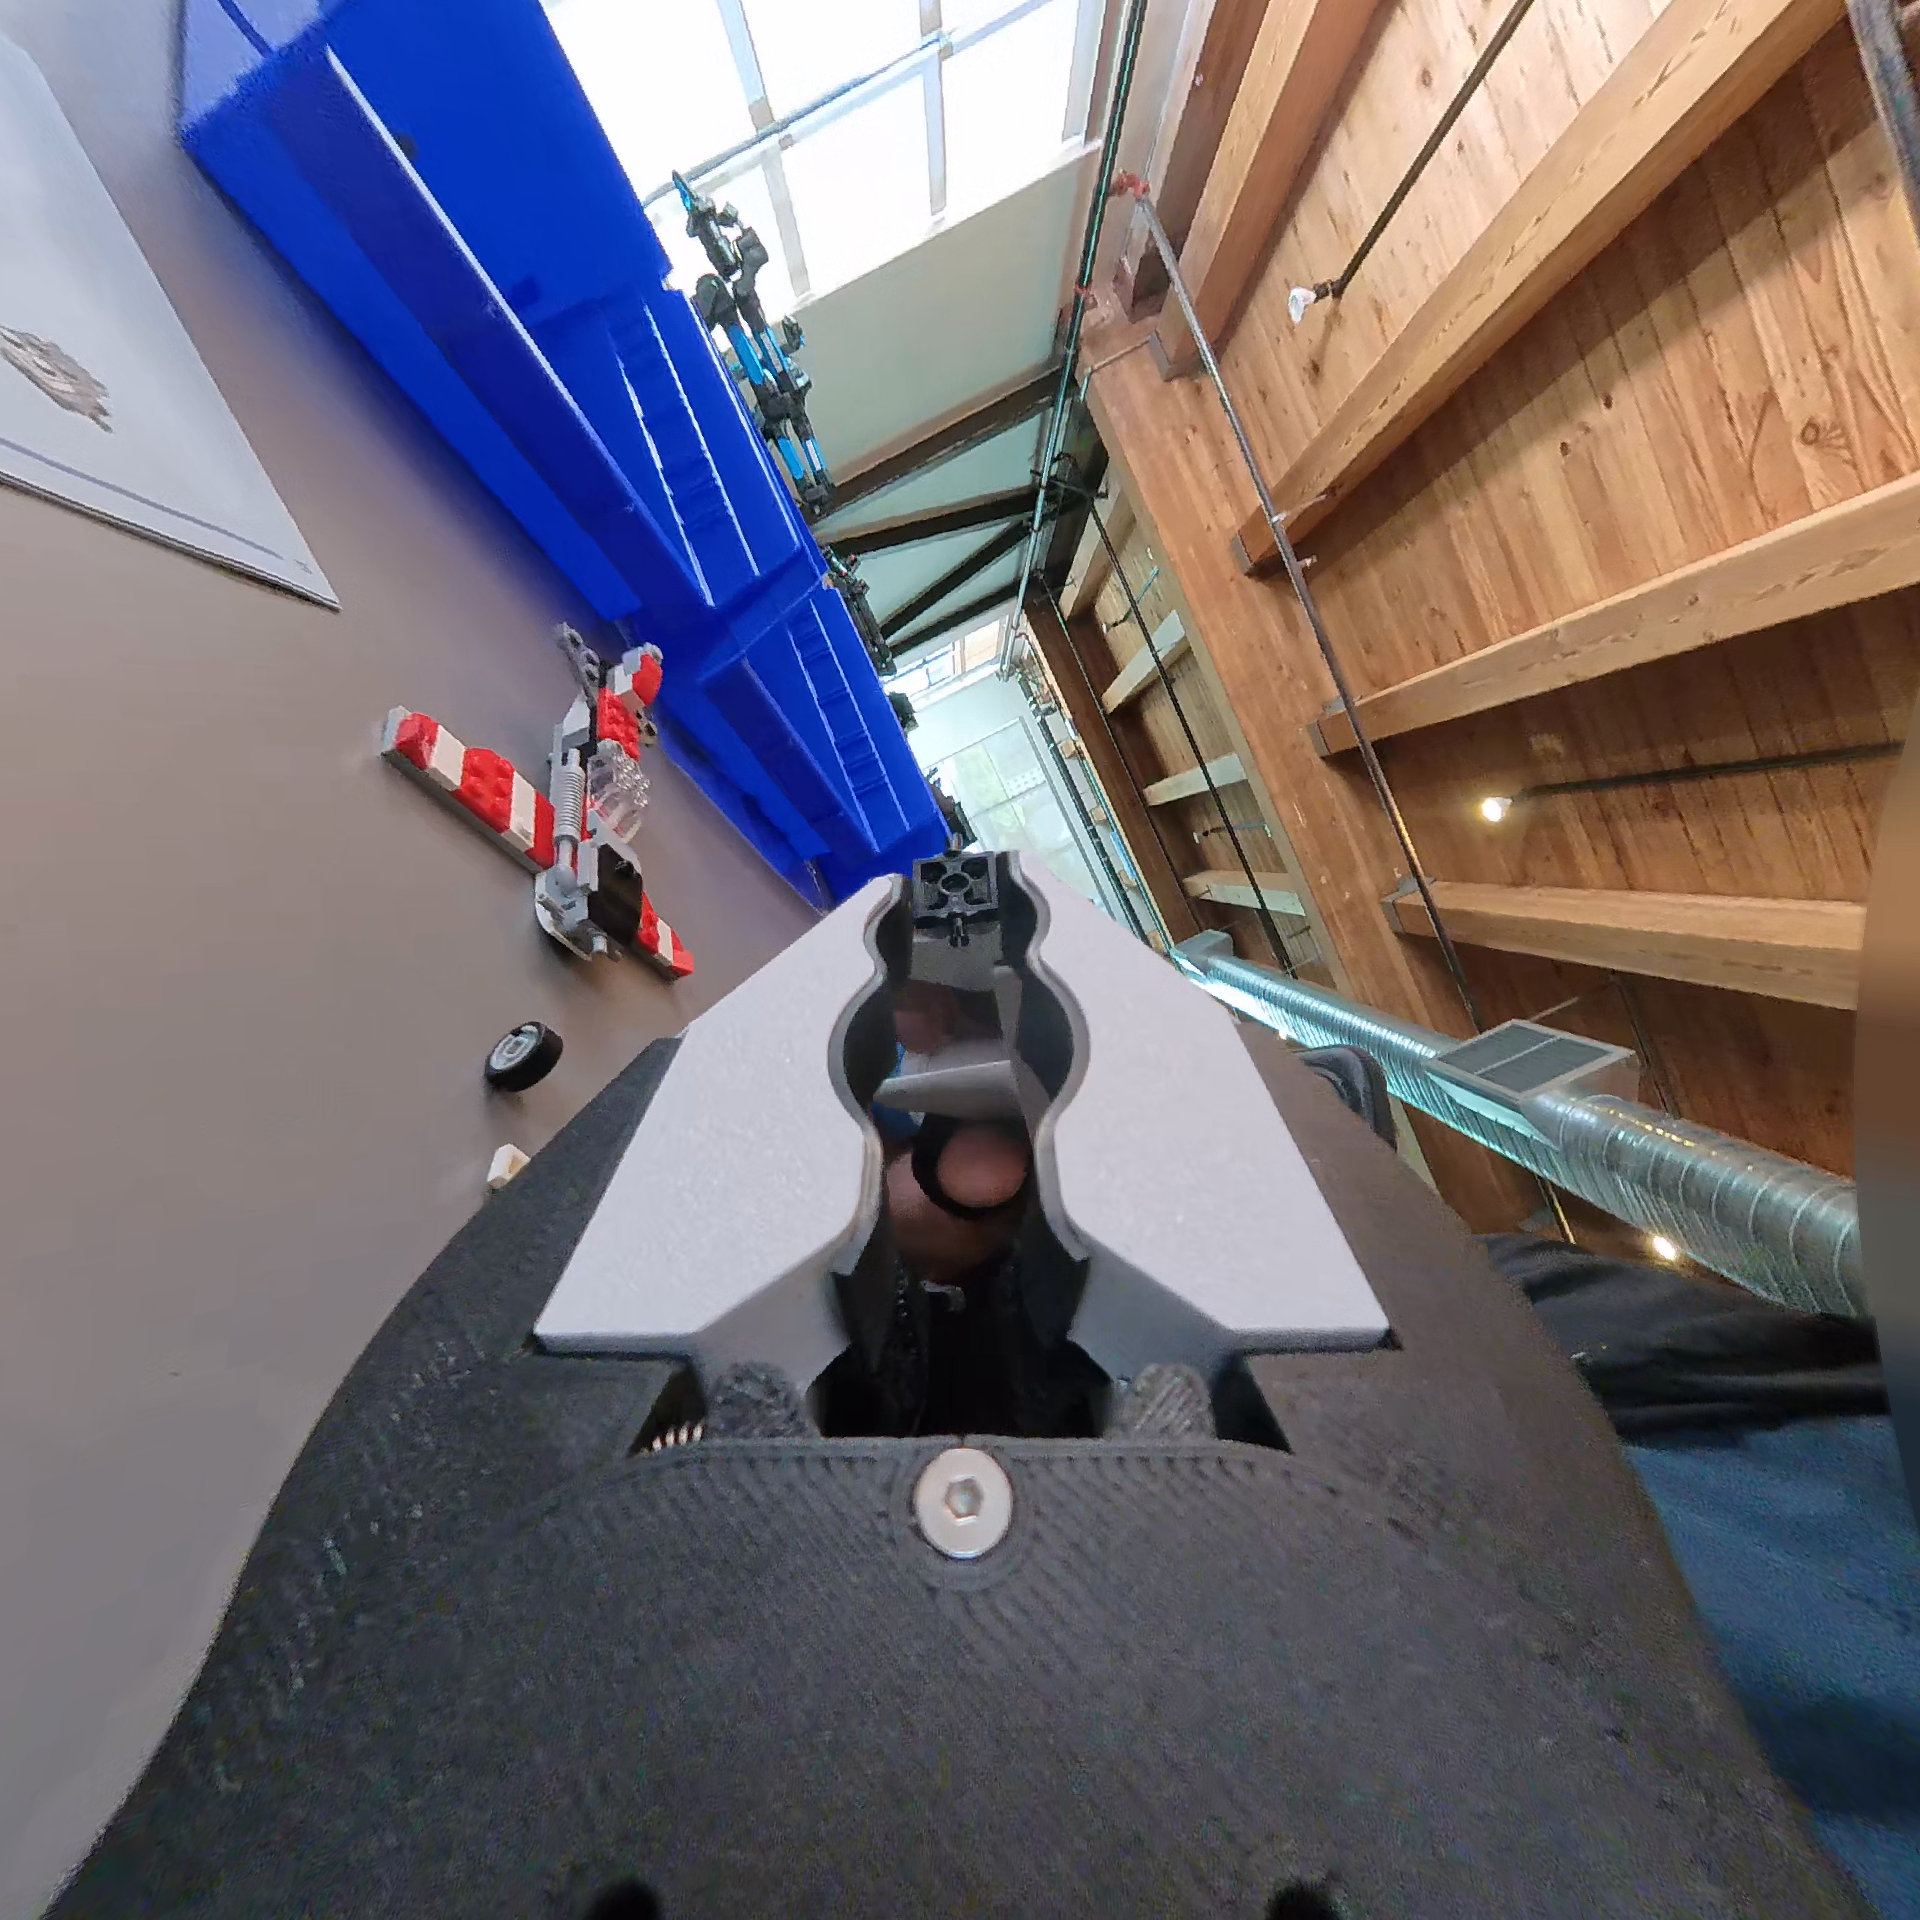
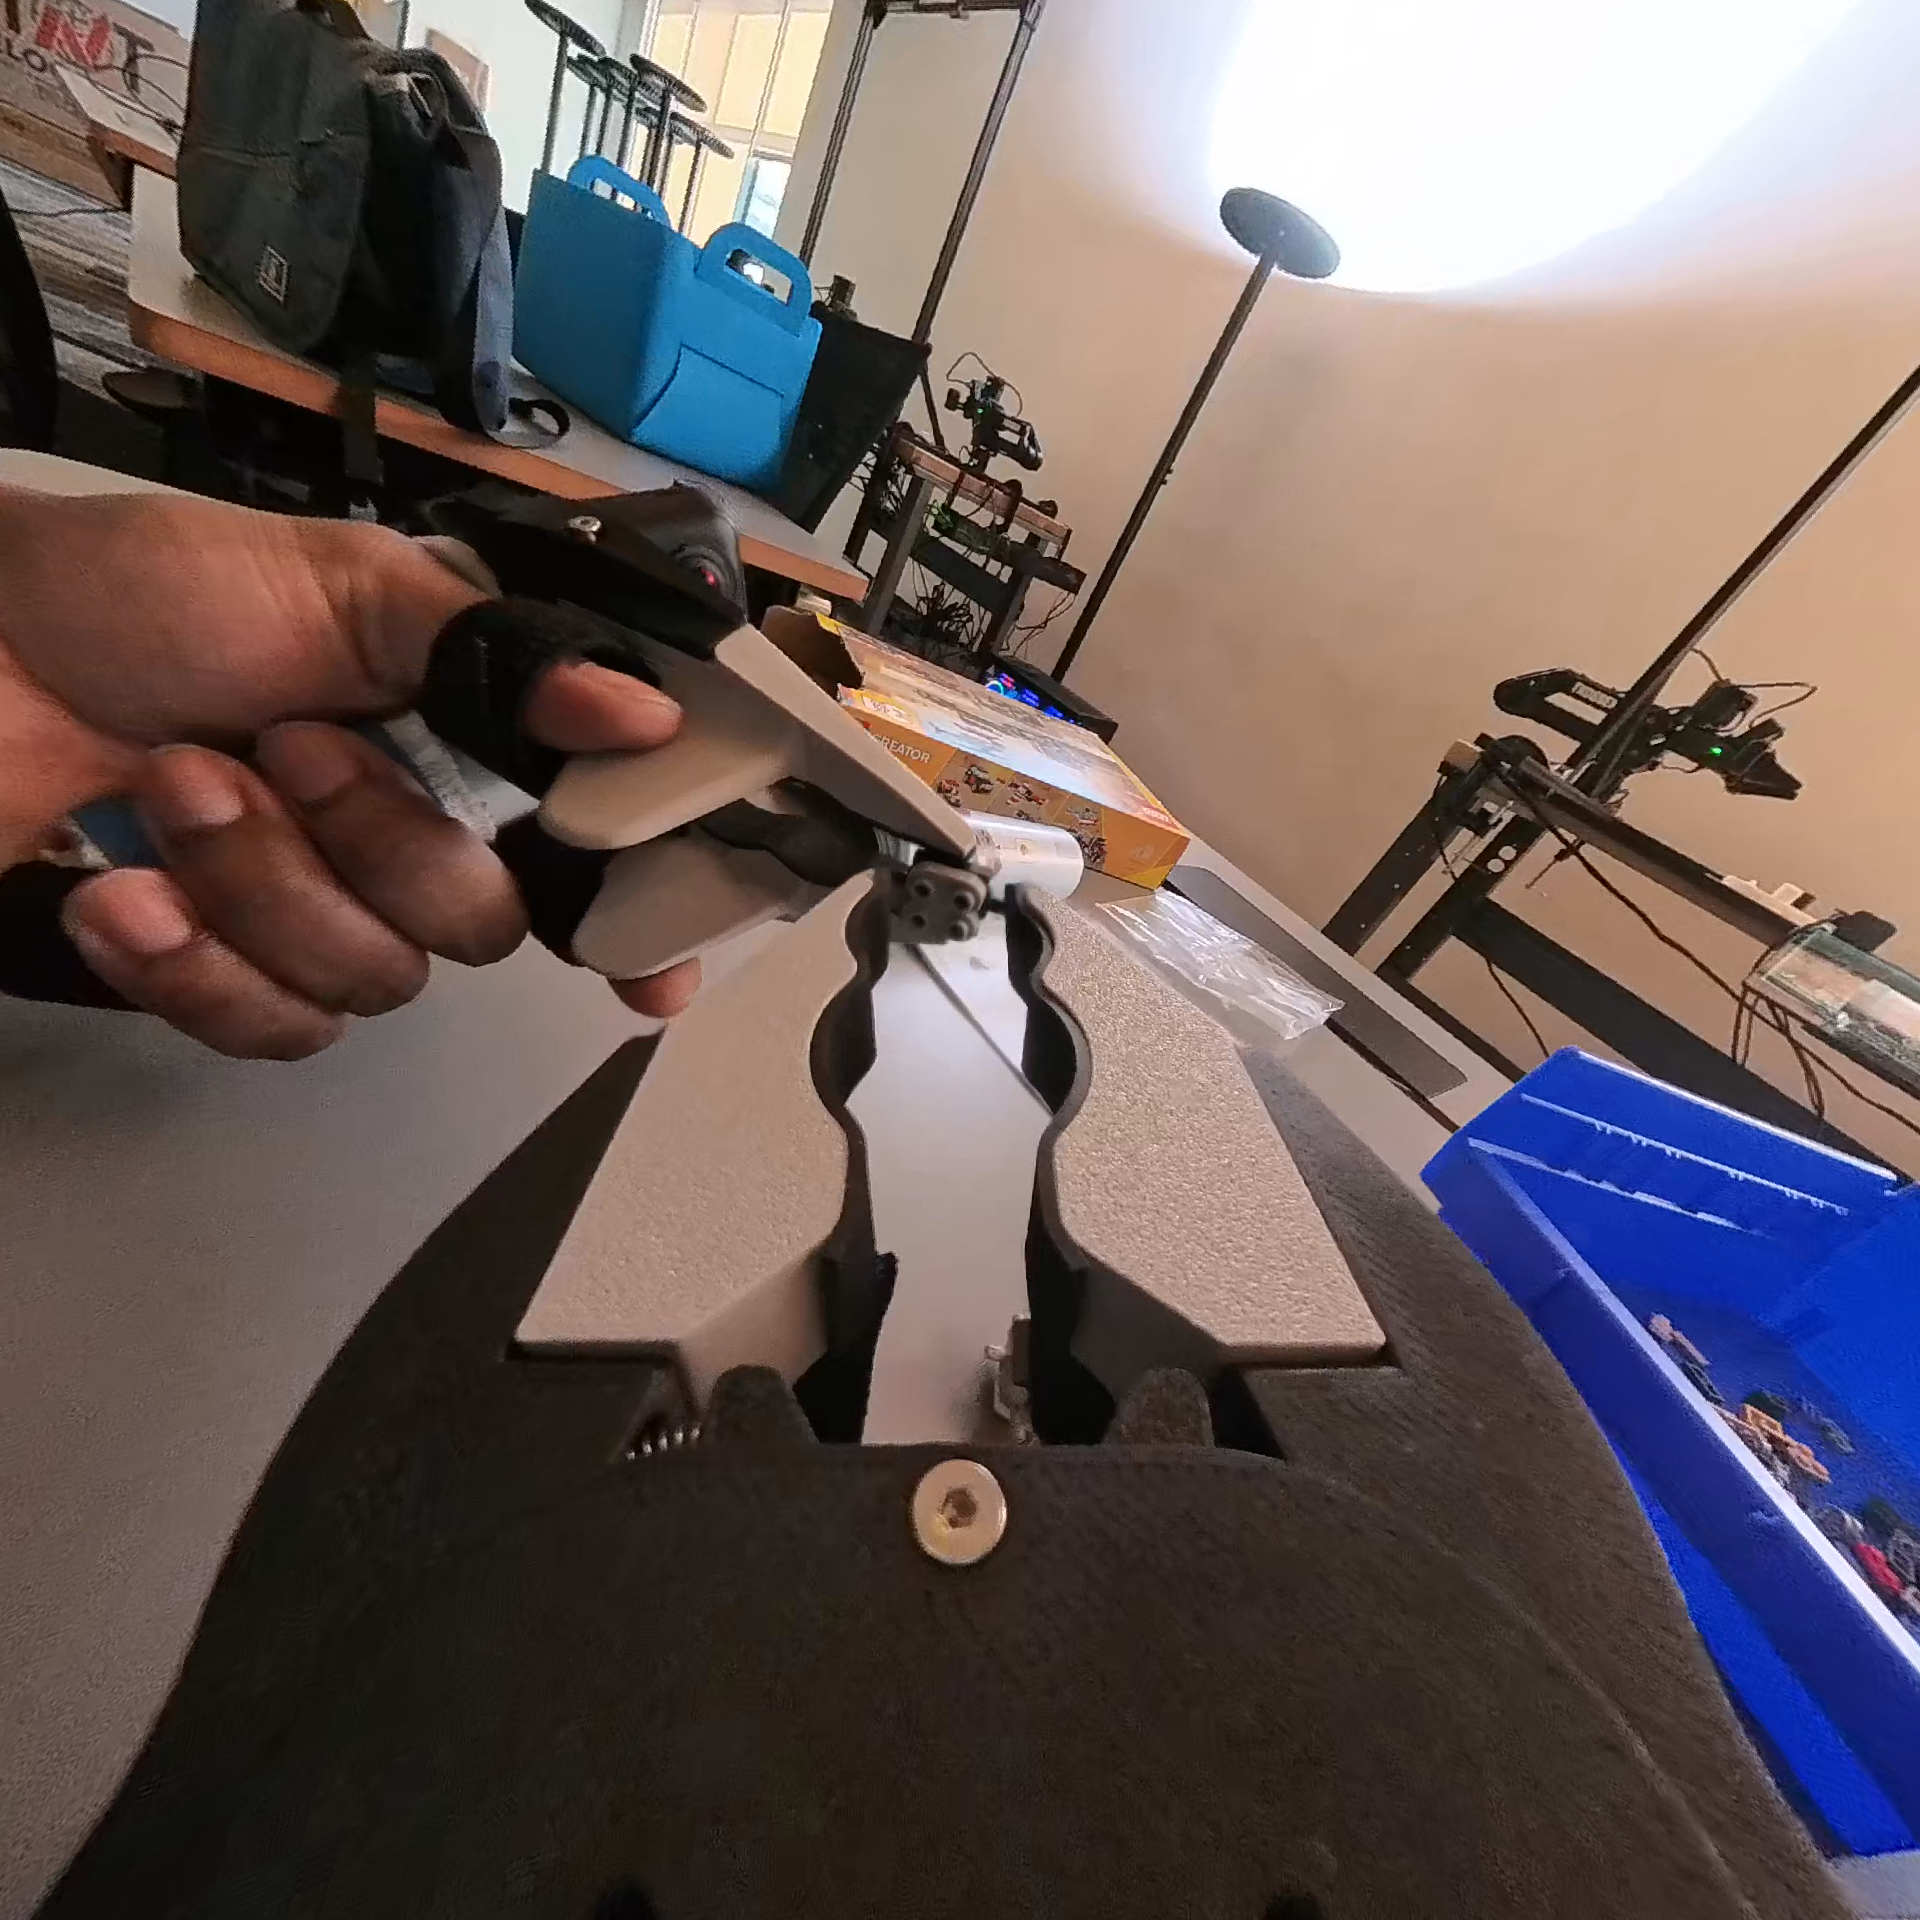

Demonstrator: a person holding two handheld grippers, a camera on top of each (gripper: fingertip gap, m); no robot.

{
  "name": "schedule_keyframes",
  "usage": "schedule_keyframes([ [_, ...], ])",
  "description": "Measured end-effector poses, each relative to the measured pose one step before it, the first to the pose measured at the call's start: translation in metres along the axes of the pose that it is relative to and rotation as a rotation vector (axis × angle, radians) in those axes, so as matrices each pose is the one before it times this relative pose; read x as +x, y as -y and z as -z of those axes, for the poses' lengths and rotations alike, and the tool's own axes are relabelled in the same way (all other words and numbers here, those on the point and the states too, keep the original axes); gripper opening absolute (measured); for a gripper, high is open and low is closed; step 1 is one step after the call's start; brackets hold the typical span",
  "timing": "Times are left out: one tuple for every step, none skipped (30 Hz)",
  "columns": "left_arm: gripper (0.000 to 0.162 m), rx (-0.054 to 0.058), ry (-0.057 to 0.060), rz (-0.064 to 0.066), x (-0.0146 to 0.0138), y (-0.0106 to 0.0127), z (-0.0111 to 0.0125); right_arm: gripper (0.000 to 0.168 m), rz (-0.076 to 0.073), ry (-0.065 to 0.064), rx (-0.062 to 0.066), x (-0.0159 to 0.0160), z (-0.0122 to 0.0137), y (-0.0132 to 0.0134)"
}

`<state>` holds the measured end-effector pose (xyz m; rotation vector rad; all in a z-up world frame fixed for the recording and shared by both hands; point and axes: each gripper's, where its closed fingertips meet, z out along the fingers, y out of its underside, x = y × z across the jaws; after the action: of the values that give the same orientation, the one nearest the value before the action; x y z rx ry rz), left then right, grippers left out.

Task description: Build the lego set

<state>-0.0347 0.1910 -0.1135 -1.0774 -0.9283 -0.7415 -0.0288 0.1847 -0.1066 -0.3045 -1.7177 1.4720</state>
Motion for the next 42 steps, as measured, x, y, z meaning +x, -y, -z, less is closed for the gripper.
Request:
schedule_keyframes([
  [0.018,0.0048,-0.0033,0.0039,0.00012,0.00101,0.00065,0.023,0.001,0.0036,-0.0053,-0.00084,-0.0006,-0.00092],
  [0.018,0.0004,-0.0028,0.0024,0.00018,0.00009,0.0003,0.023,0.0017,0.0043,-0.0036,-0.00094,-0.00051,-0.00064],
  [0.018,-0.0026,-0.0012,0.0006,0.00013,-0.00043,-0.00032,0.023,0.0001,0.0055,-0.0035,-0.0011,-0.00052,-0.00069],
  [0.018,-0.0056,-0.0018,0.0003,0.0002,-0.00112,-0.00065,0.023,-0.0002,0.0023,-0.0055,-0.00053,-0.00052,-0.00102],
  [0.017,-0.0082,-0.0036,0.0017,0.0005,-0.00166,-0.00103,0.024,0.001,0.0006,-0.0039,-0.0001,-0.00043,-0.00073],
  [0.018,-0.0074,-0.0027,0.0029,0.00017,-0.00169,-0.00113,0.024,-0.0005,0.0017,-0.001,-0.00026,-0.00014,-0.00026],
  [0.018,-0.0035,-0.0014,0.0033,-0.00025,-0.00101,-0.0009,0.025,-0.0035,0.0007,0.0007,0.00007,-0.00005,0.0],
  [0.018,-0.0025,-0.0028,0.0044,-0.00004,-0.00077,-0.00047,0.025,-0.004,0.0016,-0.0001,0.00017,0.00001,-0.00023],
  [0.018,-0.004,-0.0021,0.0044,-0.00009,-0.00084,-0.00041,0.025,-0.0039,0.0014,-0.0002,0.00015,-0.00006,-0.00021],
  [0.018,-0.0042,-0.0012,0.0026,-0.00024,-0.00077,-0.00022,0.025,-0.003,0.001,-0.0012,0.00019,-0.00013,-0.00019],
  [0.018,-0.0049,-0.0011,0.0019,-0.00003,-0.00075,-0.00023,0.025,-0.0007,0.0008,-0.0007,-0.0001,-0.00016,-0.00013],
  [0.018,-0.0045,-0.0009,0.0016,-0.00003,-0.00073,-0.00005,0.025,0.0005,0.0004,-0.0006,-0.00006,-0.0001,-0.00018],
  [0.018,-0.0027,-0.0007,0.0011,0.00002,-0.00041,-0.0001,0.025,0.0015,0.0005,-0.0001,-0.00006,0.00008,-0.00007],
  [0.018,-0.0028,-0.0022,0.0012,0.00029,-0.00049,0.00003,0.025,0.0024,0.0018,0.0022,-0.00008,0.00027,0.00032],
  [0.018,-0.0033,-0.0031,0.001,0.00053,-0.00039,0.0,0.025,0.0015,0.0038,0.0036,-0.0003,0.00045,0.00045],
  [0.018,-0.0039,-0.0023,-0.0002,0.00049,-0.00049,0.00014,0.025,0.0,0.0053,0.0036,-0.00025,0.00039,0.00039],
  [0.018,-0.0042,-0.0019,-0.0013,0.00043,-0.00053,0.00005,0.025,-0.0008,0.0061,0.0038,-0.00037,0.00046,0.00039],
  [0.018,-0.0052,-0.0027,-0.0012,0.00069,-0.00069,0.00021,0.025,0.0003,0.0073,0.0053,-0.00053,0.00056,0.00064],
  [0.018,-0.0059,-0.0038,-0.0007,0.00093,-0.00066,0.00023,0.025,0.0005,0.0082,0.0061,-0.00061,0.00065,0.00085],
  [0.018,-0.0065,-0.0034,-0.0006,0.00086,-0.00077,0.00017,0.025,-0.0001,0.0084,0.0058,-0.00062,0.00061,0.00078],
  [0.018,-0.0068,-0.0008,-0.0008,0.00042,-0.00079,0.0004,0.025,-0.0023,0.0097,0.0043,-0.00087,0.00045,0.00042],
  [0.018,-0.0068,0.002,-0.001,-0.00011,-0.00071,0.0005,0.025,-0.002,0.0108,0.0007,-0.00098,0.00015,-0.00011],
  [0.018,-0.0065,0.0018,-0.0005,-0.00013,-0.00072,0.00051,0.025,0.0012,0.0094,0.0,-0.00093,0.00018,-0.00036],
  [0.018,-0.0059,-0.0013,0.001,0.00008,-0.00066,0.0005,0.025,0.0039,0.0056,0.0012,-0.00065,0.00026,0.00012],
  [0.018,-0.0052,-0.0034,0.0022,0.00049,-0.00069,0.00027,0.025,0.0025,0.0041,0.0033,-0.00072,0.00017,0.0005],
  [0.018,-0.0047,-0.0036,0.0017,0.00054,-0.00048,0.0003,0.025,0.0019,0.0032,0.0039,-0.00055,0.00042,0.00055],
  [0.018,-0.0047,-0.0019,0.0001,0.00052,-0.00058,0.00008,0.025,0.0029,0.0023,0.003,-0.00029,0.00034,0.0005],
  [0.018,-0.0044,-0.0008,-0.0015,0.00039,-0.00058,0.00005,0.025,0.0016,0.0028,0.0027,-0.00029,0.00037,0.0005],
  [0.018,-0.0037,-0.0018,-0.0011,0.00054,-0.0005,-0.0001,0.026,-0.0004,0.0026,0.0038,-0.00009,0.0004,0.00051],
  [0.018,-0.0032,-0.0025,0.0004,0.00054,-0.0004,-0.00001,0.026,-0.001,0.0022,0.0038,-0.00003,0.00041,0.00059],
  [0.018,-0.0027,-0.0024,0.0012,0.00039,-0.00041,-0.00001,0.026,-0.0004,0.0029,0.0044,-0.00015,0.00051,0.0006],
  [0.018,-0.0017,-0.001,0.001,0.0002,-0.00026,0.00003,0.026,0.0004,0.003,0.0024,-0.00027,0.00027,0.0004],
  [0.018,-0.0009,0.0007,0.0003,-0.00006,-0.00011,0.00016,0.026,0.0008,0.0016,-0.0002,-0.00017,0.00024,-0.00014],
  [0.018,-0.0014,0.0008,0.0005,-0.00016,-0.00021,0.00021,0.026,0.0007,0.0018,-0.0004,-0.00007,0.00005,-0.00012],
  [0.018,-0.0023,0.0001,0.0013,-0.00008,-0.00016,0.00025,0.026,0.0003,0.0023,0.0002,-0.00035,0.00012,-0.00005],
  [0.018,-0.003,-0.0006,0.0014,0.00007,-0.00036,0.00032,0.026,0.0004,0.003,0.0005,-0.00037,0.0001,0.00018],
  [0.018,-0.0028,-0.0006,0.0008,0.00014,-0.00025,0.00048,0.026,0.0008,0.003,0.0019,-0.00036,0.00037,0.00027],
  [0.018,-0.0015,-0.0003,0.0001,0.00006,-0.00005,0.00049,0.026,-0.0006,0.0028,0.0011,-0.00016,0.00032,0.00002],
  [0.018,-0.0016,0.0002,-0.0004,0.00011,-0.00011,0.00059,0.026,-0.0017,0.0035,0.0012,-0.00007,0.00041,0.00014],
  [0.018,-0.002,-0.0011,-0.0004,0.00025,-0.00007,0.0006,0.026,-0.0031,0.0037,0.0026,0.00001,0.00049,0.00014],
  [0.018,-0.0024,-0.0024,-0.0004,0.00051,-0.00008,0.00061,0.026,-0.004,0.0039,0.0037,0.00026,0.00074,0.00046],
  [0.018,-0.0031,-0.0019,-0.0006,0.00045,-0.0003,0.00047,0.026,-0.0052,0.005,0.0047,0.00013,0.00091,0.00046],
])
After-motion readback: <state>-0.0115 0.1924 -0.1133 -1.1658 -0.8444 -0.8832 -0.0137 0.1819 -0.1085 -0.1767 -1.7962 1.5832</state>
